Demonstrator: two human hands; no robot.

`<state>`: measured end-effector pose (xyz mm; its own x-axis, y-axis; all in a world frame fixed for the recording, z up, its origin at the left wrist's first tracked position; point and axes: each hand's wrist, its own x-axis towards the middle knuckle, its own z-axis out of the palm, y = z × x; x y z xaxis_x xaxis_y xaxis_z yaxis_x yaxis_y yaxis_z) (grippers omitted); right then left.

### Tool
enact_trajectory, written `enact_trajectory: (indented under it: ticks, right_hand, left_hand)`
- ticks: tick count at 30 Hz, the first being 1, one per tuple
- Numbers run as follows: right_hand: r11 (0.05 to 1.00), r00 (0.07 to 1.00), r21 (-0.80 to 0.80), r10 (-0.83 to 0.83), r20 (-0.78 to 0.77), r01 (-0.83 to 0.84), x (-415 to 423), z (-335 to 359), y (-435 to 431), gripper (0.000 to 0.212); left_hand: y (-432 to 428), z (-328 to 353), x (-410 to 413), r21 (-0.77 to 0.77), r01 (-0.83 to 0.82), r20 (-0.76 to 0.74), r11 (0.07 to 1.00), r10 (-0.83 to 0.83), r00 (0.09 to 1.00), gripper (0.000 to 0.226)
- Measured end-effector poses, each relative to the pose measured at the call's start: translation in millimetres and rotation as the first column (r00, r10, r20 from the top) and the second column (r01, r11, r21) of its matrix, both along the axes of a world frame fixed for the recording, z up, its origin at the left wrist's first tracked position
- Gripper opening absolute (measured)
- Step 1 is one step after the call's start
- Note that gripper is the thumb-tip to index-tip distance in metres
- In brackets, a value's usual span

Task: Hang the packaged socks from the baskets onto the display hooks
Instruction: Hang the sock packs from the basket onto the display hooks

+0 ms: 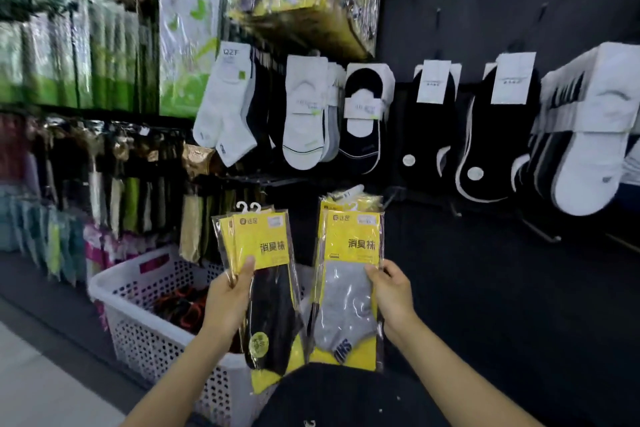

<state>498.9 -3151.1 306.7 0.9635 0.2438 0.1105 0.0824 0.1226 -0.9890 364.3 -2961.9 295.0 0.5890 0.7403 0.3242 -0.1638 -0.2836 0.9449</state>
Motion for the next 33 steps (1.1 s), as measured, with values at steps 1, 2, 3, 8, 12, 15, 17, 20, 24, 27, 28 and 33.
enact_trajectory:
  ticks: [1,2,3,8,12,15,17,20,24,27,28,33]
  right_hand:
    - [1.0,1.0,-0.01,-0.011,0.017,0.011,5,1,7,0.016]
    - [1.0,0.999,-0.014,-0.023,0.036,0.024,10,1,14,0.015]
    - [0.999,0.998,-0.018,-0.038,0.056,0.039,13,2,21,0.014]
    - [0.994,0.994,-0.074,-0.081,0.08,0.087,30,-2,49,0.016]
    - [0.997,0.983,0.002,-0.082,-0.162,0.083,44,-6,64,0.015]
    - [0.994,0.941,0.049,-0.072,-0.332,0.093,47,-11,62,0.02]
    - [0.992,0.941,-0.017,-0.127,-0.315,0.129,44,-14,55,0.03]
    - [0.992,0.969,-0.089,-0.108,-0.22,0.09,25,-13,42,0.035]
    - [0.978,0.972,0.004,0.208,-0.109,-0.209,-17,7,30,0.033]
    - [0.966,0.972,-0.101,0.237,-0.003,-0.236,-37,17,30,0.031]
    - [0.974,0.978,-0.097,0.209,0.015,-0.207,-41,19,30,0.026]
    - [0.989,0.989,0.051,0.14,-0.048,-0.137,-39,15,22,0.022]
  left_hand:
    - [7,2,2,0.008,-0.01,0.006,1.0,0.01,1.0,0.049]
    - [12,4,3,0.019,-0.011,0.01,1.0,0.01,1.0,0.047]
    - [16,6,3,0.025,-0.004,0.02,1.0,0.003,1.0,0.048]
    - [26,10,7,-0.01,0.019,0.092,1.0,-0.018,0.996,0.06]
    - [36,3,11,-0.015,0.05,0.042,0.999,-0.049,0.998,0.051]
    - [32,1,11,-0.06,0.061,0.046,0.996,-0.058,0.997,0.048]
    - [27,3,11,-0.076,0.028,0.032,0.997,-0.026,0.999,0.047]
    - [19,5,11,-0.141,0.02,-0.021,0.99,-0.023,1.0,0.055]
    - [-3,8,14,-0.205,0.107,-0.014,0.973,-0.112,0.994,0.048]
    - [-22,13,17,-0.263,0.167,0.016,0.95,-0.169,0.986,0.037]
    - [-27,15,16,-0.278,0.184,0.028,0.943,-0.184,0.983,0.035]
    - [-39,20,14,-0.276,0.184,0.027,0.943,-0.184,0.983,0.027]
